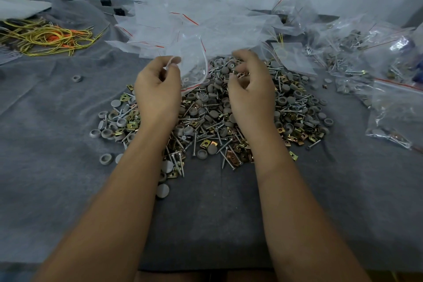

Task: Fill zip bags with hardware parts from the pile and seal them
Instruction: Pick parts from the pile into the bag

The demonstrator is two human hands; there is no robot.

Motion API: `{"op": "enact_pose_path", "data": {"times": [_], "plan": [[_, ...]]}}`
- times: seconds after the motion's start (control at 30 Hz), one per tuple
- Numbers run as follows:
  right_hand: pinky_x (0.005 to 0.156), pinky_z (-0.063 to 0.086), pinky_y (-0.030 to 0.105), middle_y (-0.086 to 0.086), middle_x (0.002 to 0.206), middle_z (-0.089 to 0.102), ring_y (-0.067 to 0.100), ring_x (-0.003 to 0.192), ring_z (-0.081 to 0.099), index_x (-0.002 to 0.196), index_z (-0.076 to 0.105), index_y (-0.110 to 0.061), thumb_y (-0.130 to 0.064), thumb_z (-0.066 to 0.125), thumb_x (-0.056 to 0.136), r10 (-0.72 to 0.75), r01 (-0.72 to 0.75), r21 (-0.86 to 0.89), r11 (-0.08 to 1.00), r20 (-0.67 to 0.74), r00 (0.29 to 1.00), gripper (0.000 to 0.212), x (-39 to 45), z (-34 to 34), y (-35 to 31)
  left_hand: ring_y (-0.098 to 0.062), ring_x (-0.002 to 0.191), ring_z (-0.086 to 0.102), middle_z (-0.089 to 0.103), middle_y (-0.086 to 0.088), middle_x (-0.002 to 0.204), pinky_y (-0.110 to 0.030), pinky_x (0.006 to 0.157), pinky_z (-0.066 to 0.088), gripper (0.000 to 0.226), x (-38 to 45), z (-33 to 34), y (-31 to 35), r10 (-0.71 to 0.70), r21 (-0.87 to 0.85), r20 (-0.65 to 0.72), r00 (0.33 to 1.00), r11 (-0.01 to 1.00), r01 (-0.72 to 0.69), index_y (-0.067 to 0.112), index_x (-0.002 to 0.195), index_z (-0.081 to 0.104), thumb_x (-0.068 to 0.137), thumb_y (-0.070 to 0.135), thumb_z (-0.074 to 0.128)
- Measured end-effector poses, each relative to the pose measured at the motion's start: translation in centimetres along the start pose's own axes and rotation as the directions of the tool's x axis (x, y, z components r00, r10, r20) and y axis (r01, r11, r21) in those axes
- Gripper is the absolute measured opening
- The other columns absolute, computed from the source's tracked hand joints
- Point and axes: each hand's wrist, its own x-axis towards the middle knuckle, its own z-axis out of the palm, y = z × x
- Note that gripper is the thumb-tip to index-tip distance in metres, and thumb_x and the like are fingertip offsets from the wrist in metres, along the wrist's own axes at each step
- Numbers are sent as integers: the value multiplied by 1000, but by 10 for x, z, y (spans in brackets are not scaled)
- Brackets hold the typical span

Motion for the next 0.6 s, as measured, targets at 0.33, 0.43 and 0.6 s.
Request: {"op": "enact_pose_path", "data": {"times": [0.33,0.43,0.6], "plan": [[85,49,38,0,97,62,19,100,54,88,76,-21,-4,60,85,-90,170,-253,952,301,949,23,1,6,2,-3,42,28,35,14,42,-21,43,24,24,0,1,-2,-11,25,35,999,1000,10,21,105,69,95,17,48],[88,44,34,-2,97,60,18,102,50,92,76,-24,-4,60,85,-112,216,-227,950,397,911,26,-2,8,1,-3,42,28,35,14,43,-20,42,23,23,0,1,-3,-6,29,36,999,1000,5,21,104,69,94,17,48],[95,36,37,1,108,58,22,108,43,120,68,-25,-16,61,89,-168,382,-298,875,553,816,33,-6,15,2,-4,43,28,35,13,42,-22,44,24,23,1,1,-4,-6,46,37,999,999,4,21,103,70,94,18,49]]}}
